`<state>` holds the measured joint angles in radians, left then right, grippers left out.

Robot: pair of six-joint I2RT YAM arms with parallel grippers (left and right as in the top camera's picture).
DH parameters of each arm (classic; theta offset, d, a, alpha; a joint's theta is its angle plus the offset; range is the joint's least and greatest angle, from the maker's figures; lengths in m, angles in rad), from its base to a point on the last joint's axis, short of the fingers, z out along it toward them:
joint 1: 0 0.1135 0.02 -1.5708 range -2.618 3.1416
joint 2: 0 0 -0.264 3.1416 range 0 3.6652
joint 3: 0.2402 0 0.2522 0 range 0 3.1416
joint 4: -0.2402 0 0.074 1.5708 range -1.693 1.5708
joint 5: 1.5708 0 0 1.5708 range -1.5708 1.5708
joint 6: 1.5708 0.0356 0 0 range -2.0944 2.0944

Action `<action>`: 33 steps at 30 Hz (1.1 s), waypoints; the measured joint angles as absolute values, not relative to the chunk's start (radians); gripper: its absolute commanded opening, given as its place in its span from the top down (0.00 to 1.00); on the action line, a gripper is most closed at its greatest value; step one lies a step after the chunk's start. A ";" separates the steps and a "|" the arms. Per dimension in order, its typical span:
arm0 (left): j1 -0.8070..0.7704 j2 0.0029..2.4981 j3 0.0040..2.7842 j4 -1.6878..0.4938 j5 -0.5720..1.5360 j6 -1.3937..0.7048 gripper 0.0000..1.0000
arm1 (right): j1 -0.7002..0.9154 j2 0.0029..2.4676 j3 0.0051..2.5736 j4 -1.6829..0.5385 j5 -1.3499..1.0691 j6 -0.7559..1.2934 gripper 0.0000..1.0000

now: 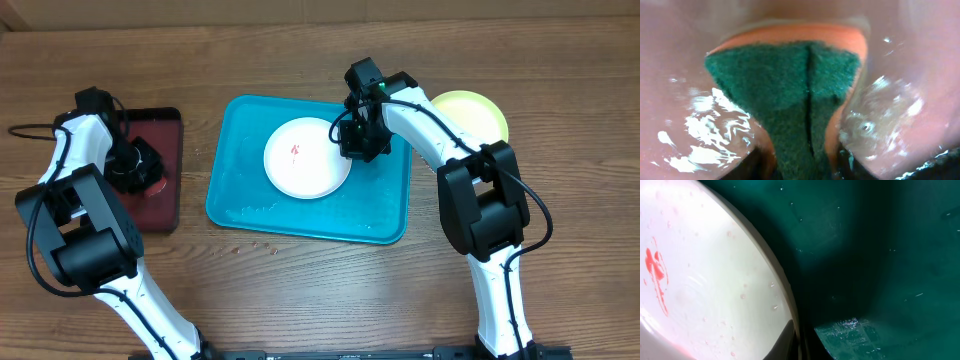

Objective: Clean dirty plates on tray and stack at the side
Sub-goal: 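Lift the sponge from the red tray with the left gripper onto the white plate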

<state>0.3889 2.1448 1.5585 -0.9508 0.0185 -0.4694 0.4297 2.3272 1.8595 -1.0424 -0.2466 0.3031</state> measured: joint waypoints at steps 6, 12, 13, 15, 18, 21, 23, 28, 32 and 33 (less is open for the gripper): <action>0.389 2.145 1.559 -0.907 -0.009 -0.465 0.03 | 0.439 2.325 1.860 -1.043 -0.226 0.303 0.96; 0.389 2.145 1.559 -0.886 -0.044 -0.473 0.60 | 0.474 2.320 1.860 -1.039 -0.160 0.316 0.96; 0.389 2.145 1.559 -0.886 -0.046 -0.472 0.75 | 0.480 2.320 1.860 -1.037 -0.153 0.319 0.96; 0.389 2.145 1.559 -0.886 -0.049 -0.472 0.90 | 0.494 2.320 1.860 -1.031 -0.142 0.338 0.96; 0.389 2.145 1.559 -0.891 -0.053 -0.471 0.96 | 0.505 2.318 1.860 -1.026 -0.136 0.353 0.96; 0.389 2.145 1.559 -0.897 -0.054 -0.469 0.96 | 0.506 2.318 1.859 -1.024 -0.133 0.363 0.96; 0.389 2.145 1.560 -0.914 -0.055 -0.469 0.96 | 0.506 2.318 1.858 -1.023 -0.133 0.366 0.96; 0.389 2.145 1.629 -1.006 -0.057 -0.469 0.96 | 0.506 2.318 1.858 -1.018 -0.133 0.367 0.96; 0.389 2.145 1.765 -1.103 -0.057 -0.469 0.96 | 0.506 2.318 1.856 -1.010 -0.134 0.380 0.96; 0.389 2.145 1.800 -1.129 -0.057 -0.469 0.96 | 0.506 2.318 1.855 -1.005 -0.134 0.387 0.96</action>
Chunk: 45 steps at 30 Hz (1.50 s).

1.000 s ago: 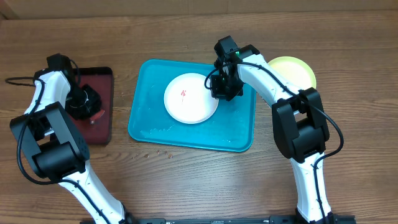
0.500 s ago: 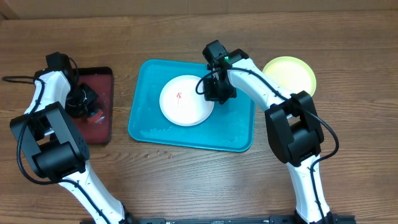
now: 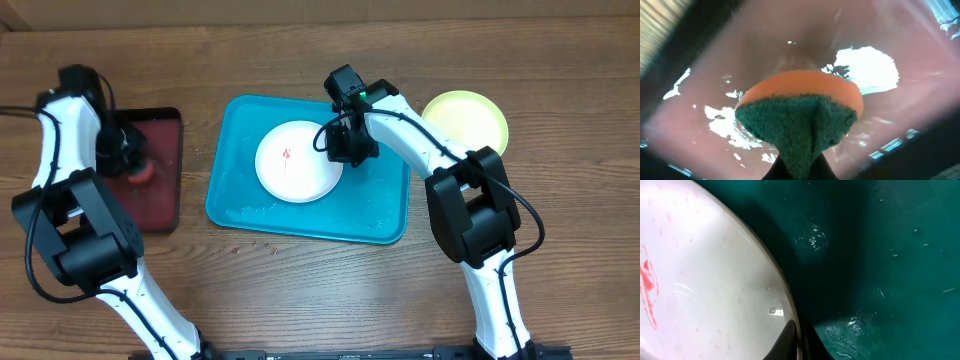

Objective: Clean dirty plates on tray and stack at the side
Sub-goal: 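Lift the sponge from the red tray with the left gripper onto the white plate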

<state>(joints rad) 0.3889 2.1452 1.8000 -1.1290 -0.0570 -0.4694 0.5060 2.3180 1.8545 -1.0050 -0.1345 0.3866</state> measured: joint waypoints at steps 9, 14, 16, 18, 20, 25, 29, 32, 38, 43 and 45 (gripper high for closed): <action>0.389 2.141 1.847 -1.108 -0.129 -0.469 0.96 | 0.516 2.296 1.806 -0.942 -0.102 0.479 0.96; 0.389 2.141 1.800 -1.130 -0.129 -0.469 0.96 | 0.519 2.293 1.802 -0.941 -0.095 0.498 0.96; 0.389 2.140 1.803 -1.139 -0.124 -0.469 0.96 | 0.519 2.293 1.802 -0.941 -0.096 0.499 0.96; 0.389 2.139 1.812 -1.154 -0.102 -0.460 0.96 | 0.519 2.293 1.802 -0.941 -0.097 0.501 0.96; 0.389 2.130 1.825 -1.158 -0.063 -0.439 0.96 | 0.519 2.293 1.802 -0.941 -0.101 0.503 0.96; 0.384 2.053 1.845 -1.155 0.074 -0.382 0.96 | 0.517 2.292 1.798 -0.935 -0.118 0.485 0.96; 0.359 1.998 1.868 -1.164 0.131 -0.359 0.96 | 0.514 2.292 1.797 -0.932 -0.131 0.434 0.96; 0.322 1.995 1.874 -1.183 0.151 -0.340 0.96 | 0.510 2.292 1.794 -0.918 -0.159 0.382 0.96; 0.228 1.997 1.874 -1.206 0.168 -0.289 0.96 | 0.513 2.292 1.789 -0.906 -0.210 0.259 0.96; 0.136 1.997 1.874 -1.225 0.181 -0.277 0.96 | 0.525 2.292 1.785 -0.890 -0.221 0.219 0.96; 0.102 1.997 1.874 -1.225 0.183 -0.276 0.96 | 0.532 2.292 1.785 -0.889 -0.222 0.211 0.96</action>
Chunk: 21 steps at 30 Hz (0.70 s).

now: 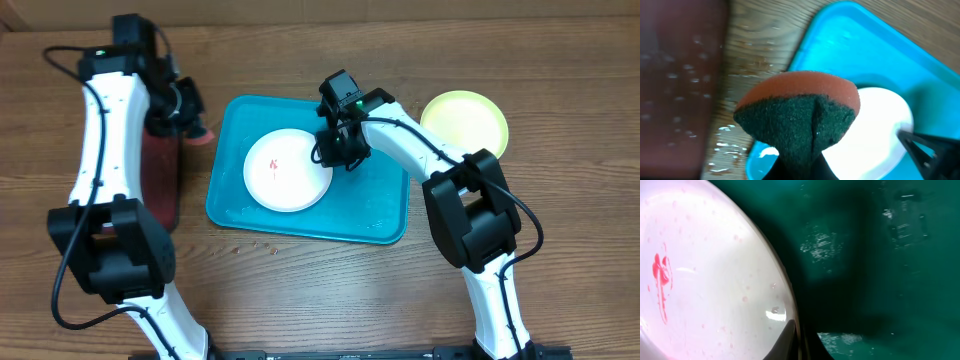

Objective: Clean dirty plates on tray and stack at the side
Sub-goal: 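Lift the sponge from the red tray with the left gripper onto the white plate, then scrub the white plate with the sponge while the right gripper holds it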

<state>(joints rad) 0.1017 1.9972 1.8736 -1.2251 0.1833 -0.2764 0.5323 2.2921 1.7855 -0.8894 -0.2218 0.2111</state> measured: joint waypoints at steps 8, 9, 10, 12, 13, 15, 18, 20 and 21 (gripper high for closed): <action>-0.027 1.997 1.873 -1.218 0.184 -0.278 0.96 | 0.546 2.292 1.784 -0.886 -0.210 0.271 0.96; -0.042 1.997 1.872 -1.212 0.184 -0.278 0.96 | 0.546 2.292 1.784 -0.886 -0.210 0.278 0.96; -0.056 1.997 1.871 -1.204 0.184 -0.281 0.96 | 0.546 2.292 1.784 -0.886 -0.210 0.284 0.96; -0.083 1.997 1.859 -1.185 0.184 -0.283 0.96 | 0.546 2.292 1.784 -0.886 -0.210 0.291 0.96; -0.096 1.997 1.848 -1.175 0.184 -0.287 0.96 | 0.546 2.292 1.784 -0.886 -0.210 0.294 0.96; -0.120 1.997 1.817 -1.152 0.184 -0.293 0.96 | 0.546 2.292 1.784 -0.886 -0.210 0.300 0.96; -0.159 1.997 1.741 -1.085 0.185 -0.311 0.96 | 0.546 2.292 1.784 -0.886 -0.210 0.310 0.96; -0.183 1.997 1.679 -1.028 0.185 -0.320 0.96 | 0.546 2.292 1.784 -0.885 -0.210 0.313 0.96; -0.192 1.997 1.653 -1.003 0.185 -0.323 0.96 | 0.546 2.292 1.784 -0.886 -0.210 0.314 0.96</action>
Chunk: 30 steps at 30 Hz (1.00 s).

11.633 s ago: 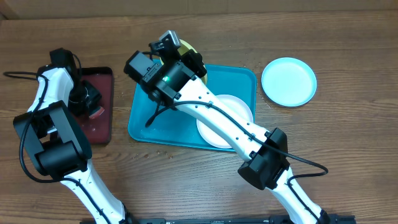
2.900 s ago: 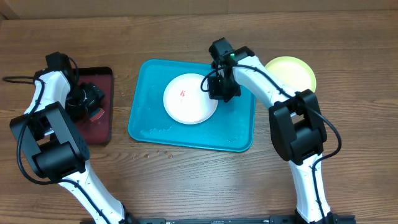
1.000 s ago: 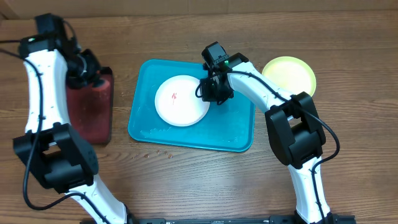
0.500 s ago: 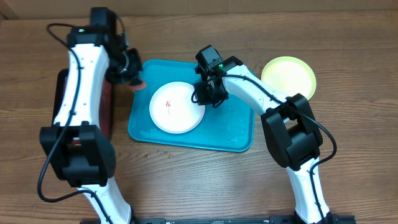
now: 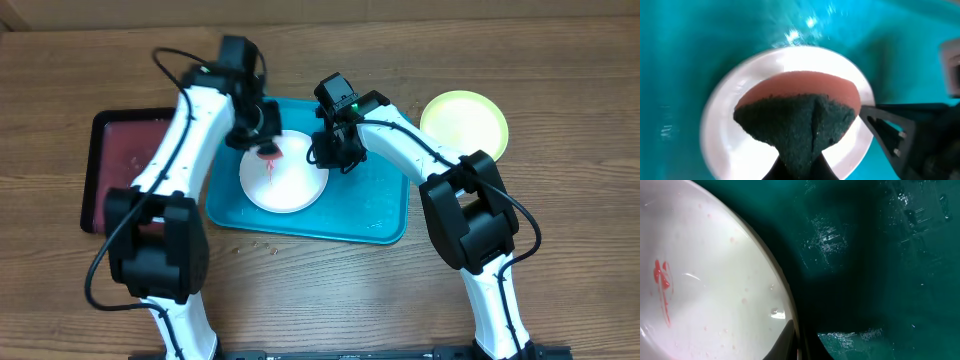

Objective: Clean dirty plates on tray and stack at the side
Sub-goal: 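Scrub the white plate with the sponge while the right gripper holds it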

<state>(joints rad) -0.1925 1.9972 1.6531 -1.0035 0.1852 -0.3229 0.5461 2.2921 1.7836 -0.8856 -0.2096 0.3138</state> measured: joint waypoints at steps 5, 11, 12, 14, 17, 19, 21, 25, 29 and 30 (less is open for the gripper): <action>-0.237 1.997 1.503 -0.859 0.187 -0.341 0.96 | 0.546 2.292 1.784 -0.886 -0.210 0.315 0.96; -0.242 1.997 1.394 -0.729 0.178 -0.341 0.96 | 0.548 2.292 1.783 -0.884 -0.210 0.315 0.96; -0.243 1.997 1.378 -0.709 0.175 -0.341 0.96 | 0.548 2.292 1.783 -0.885 -0.209 0.315 0.96; -0.243 1.997 1.346 -0.676 0.167 -0.341 0.96 | 0.549 2.292 1.783 -0.884 -0.208 0.315 0.96; -0.243 1.997 1.309 -0.635 0.153 -0.342 0.96 | 0.550 2.292 1.782 -0.883 -0.206 0.315 0.96; -0.244 1.991 1.301 -0.624 0.129 -0.342 0.96 | 0.550 2.292 1.782 -0.883 -0.205 0.315 0.96; -0.246 1.989 1.299 -0.624 0.091 -0.341 0.96 | 0.550 2.292 1.782 -0.883 -0.205 0.315 0.96; -0.247 1.986 1.298 -0.632 -0.016 -0.339 0.84 | 0.550 2.292 1.782 -0.883 -0.205 0.315 0.96; -0.247 1.986 1.298 -0.635 -0.081 -0.311 0.79 | 0.550 2.292 1.782 -0.883 -0.205 0.315 0.96; -0.247 1.986 1.298 -0.635 -0.088 -0.306 0.77 | 0.550 2.292 1.782 -0.883 -0.205 0.315 0.96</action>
<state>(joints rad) -0.2474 1.9858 1.2984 -0.6353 -0.0883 -0.3061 0.5495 2.2921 1.7817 -0.8825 -0.2050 0.3149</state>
